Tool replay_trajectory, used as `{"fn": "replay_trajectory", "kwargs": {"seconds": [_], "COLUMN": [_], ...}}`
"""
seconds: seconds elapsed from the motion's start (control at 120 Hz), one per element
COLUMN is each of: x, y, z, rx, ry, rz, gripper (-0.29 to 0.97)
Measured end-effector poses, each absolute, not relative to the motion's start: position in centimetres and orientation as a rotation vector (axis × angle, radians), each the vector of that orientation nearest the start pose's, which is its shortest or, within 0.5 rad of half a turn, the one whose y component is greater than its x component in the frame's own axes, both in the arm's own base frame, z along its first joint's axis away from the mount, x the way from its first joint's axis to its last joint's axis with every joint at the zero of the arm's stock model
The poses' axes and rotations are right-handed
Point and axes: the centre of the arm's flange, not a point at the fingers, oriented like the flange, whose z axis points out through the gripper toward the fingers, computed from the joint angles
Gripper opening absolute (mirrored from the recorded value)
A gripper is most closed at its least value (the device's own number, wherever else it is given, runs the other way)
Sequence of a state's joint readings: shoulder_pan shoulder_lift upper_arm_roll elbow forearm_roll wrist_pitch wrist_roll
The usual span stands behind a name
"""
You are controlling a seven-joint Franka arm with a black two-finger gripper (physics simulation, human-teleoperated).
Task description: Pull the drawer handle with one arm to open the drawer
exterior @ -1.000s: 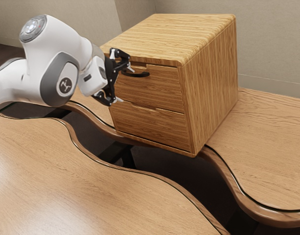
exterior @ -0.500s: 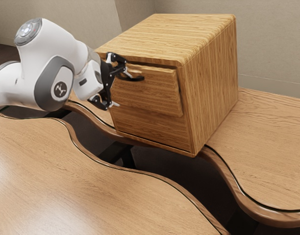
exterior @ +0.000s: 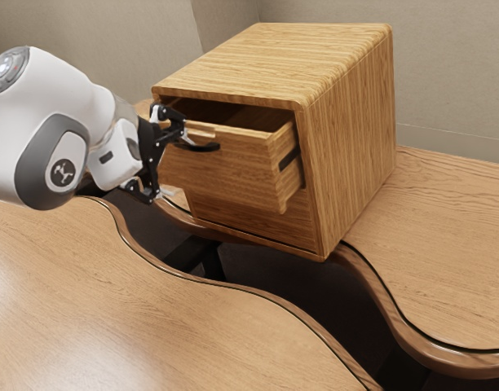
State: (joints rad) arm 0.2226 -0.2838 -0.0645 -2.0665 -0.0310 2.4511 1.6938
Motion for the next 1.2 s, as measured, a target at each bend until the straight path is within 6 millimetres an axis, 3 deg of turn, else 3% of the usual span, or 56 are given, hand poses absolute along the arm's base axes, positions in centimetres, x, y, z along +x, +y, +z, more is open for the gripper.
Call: {"fn": "replay_trajectory", "kwargs": {"seconds": [0.417, 0.692, 1.033, 1.075, 1.158, 1.2], "x": [45.0, 39.7, 35.7, 34.5, 27.9, 25.8], "y": [6.5, 5.7, 6.2, 5.8, 2.5, 0.8], "z": [62.8, 62.8, 62.6, 65.1, 74.9, 76.6], "rx": [-1.864, -1.866, -1.906, -1.865, -1.706, -1.753], "ry": [1.747, 1.722, 1.702, 1.67, 1.572, 1.58], "rz": [-0.549, -0.563, -0.572, -0.607, -0.736, -0.791], "gripper": [0.68, 0.66, 0.65, 0.66, 0.67, 0.67]}}
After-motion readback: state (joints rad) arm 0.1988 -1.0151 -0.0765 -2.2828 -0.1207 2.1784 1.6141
